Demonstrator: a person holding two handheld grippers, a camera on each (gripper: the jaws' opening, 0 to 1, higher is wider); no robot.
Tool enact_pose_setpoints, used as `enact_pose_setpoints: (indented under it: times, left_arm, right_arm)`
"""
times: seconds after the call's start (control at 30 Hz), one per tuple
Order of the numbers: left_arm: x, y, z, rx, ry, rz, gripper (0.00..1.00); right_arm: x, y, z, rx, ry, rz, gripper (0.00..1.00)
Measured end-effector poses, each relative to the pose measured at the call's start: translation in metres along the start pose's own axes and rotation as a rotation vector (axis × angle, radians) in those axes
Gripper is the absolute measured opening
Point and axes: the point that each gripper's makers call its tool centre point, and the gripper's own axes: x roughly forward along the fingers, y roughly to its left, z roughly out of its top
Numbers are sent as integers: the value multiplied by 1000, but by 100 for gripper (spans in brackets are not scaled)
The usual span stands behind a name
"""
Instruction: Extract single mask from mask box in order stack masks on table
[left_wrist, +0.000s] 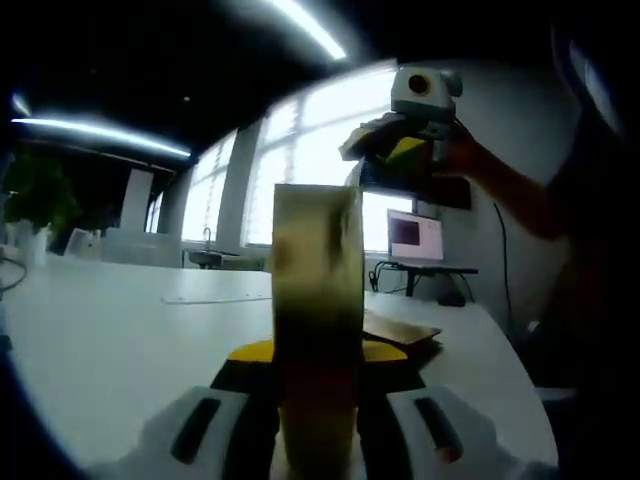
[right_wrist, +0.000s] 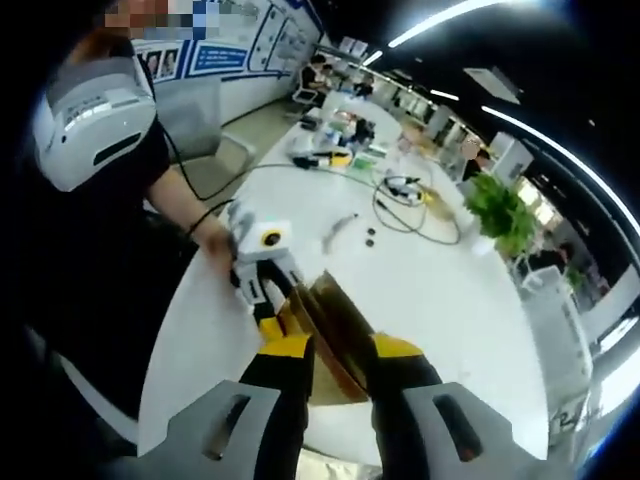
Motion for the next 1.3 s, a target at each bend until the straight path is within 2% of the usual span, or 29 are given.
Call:
enact_pose_setpoints:
  times: [0.27,0.37,0.53,0.63,0.77,0.87,1.03,1.3]
  left_arm:
    - [0,-1,0,1,0,-1,30]
    - [0,-1,0,1,0,-1,31]
    - [0,-1,0,2,0,-1,31]
    - [0,-2,0,3,0,-3,31]
    - [0,-1,0,4,0,-3,31]
    - [0,-2,0,10,1,-4,31]
    - [1,-4,-1,26,4,-8,31]
    - [-1,-2,-1,37,7,-11,31]
  right_arm:
    - [19,-3,0,-45,54,66,17]
    - [26,1,-3,-78,83,105,10]
    - [35,2,-8,-82,109,120,10]
    - [39,2,-14,-121,139,126,8]
    - [44,2,-13,-111,140,139,7]
    - [49,4,-21,-139,192,159,7]
    - [51,7,-21,-119,239,232,8]
    - [62,13,-20,-124,261,298,8]
